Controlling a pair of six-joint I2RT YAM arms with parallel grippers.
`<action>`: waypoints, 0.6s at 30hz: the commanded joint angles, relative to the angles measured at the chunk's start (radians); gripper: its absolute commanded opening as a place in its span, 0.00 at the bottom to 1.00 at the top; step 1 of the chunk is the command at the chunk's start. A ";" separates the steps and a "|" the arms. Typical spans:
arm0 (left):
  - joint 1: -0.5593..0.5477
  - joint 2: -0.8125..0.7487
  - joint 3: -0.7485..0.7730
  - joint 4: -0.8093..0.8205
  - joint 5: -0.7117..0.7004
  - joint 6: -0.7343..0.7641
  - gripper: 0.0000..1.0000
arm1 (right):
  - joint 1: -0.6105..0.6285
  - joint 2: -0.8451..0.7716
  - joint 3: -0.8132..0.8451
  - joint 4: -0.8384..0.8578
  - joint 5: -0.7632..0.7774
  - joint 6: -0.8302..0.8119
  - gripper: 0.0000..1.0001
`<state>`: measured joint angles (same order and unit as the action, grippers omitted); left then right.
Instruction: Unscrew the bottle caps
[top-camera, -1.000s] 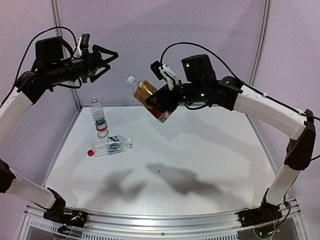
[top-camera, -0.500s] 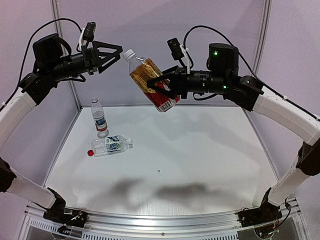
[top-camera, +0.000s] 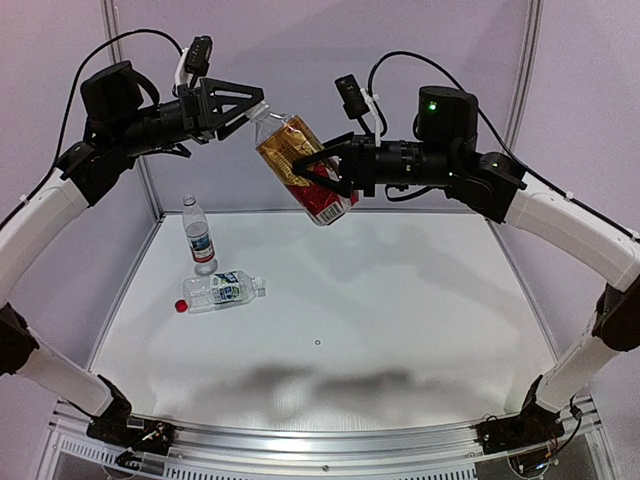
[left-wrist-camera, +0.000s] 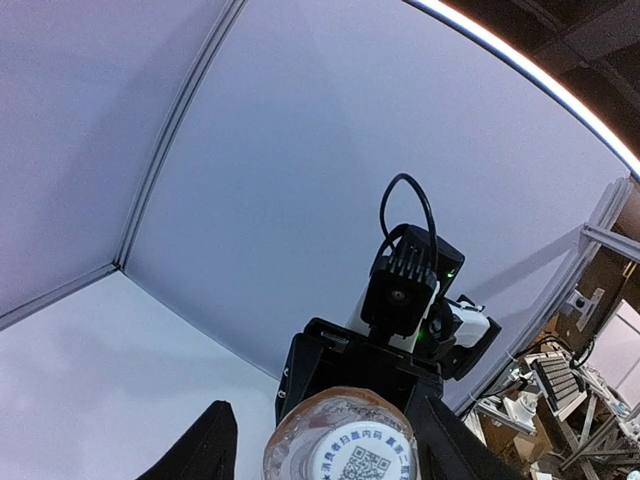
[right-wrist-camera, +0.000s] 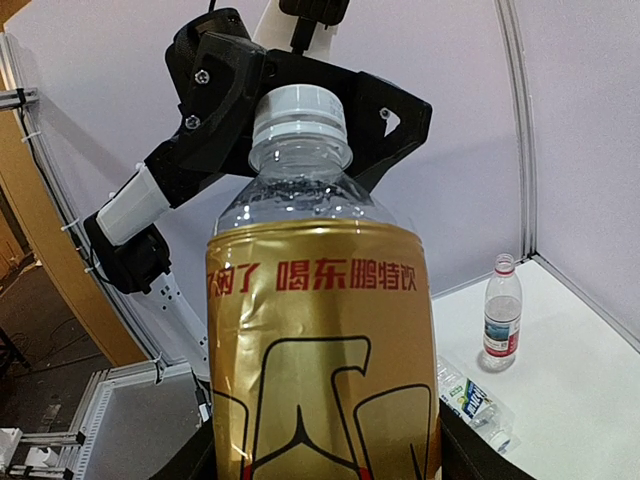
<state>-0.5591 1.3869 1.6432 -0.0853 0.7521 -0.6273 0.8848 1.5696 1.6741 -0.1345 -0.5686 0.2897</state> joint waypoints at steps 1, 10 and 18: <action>-0.011 0.008 0.004 0.031 0.013 -0.004 0.55 | -0.005 0.010 -0.013 0.026 -0.014 0.018 0.60; -0.014 -0.002 -0.005 -0.039 -0.047 0.007 0.22 | -0.005 0.022 -0.010 0.023 -0.005 0.028 0.60; -0.023 0.026 0.077 -0.382 -0.391 -0.132 0.17 | -0.002 0.096 0.083 -0.115 0.300 -0.088 0.60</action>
<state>-0.5724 1.3907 1.6558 -0.2081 0.5949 -0.6670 0.8829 1.6100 1.6871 -0.1616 -0.4706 0.2787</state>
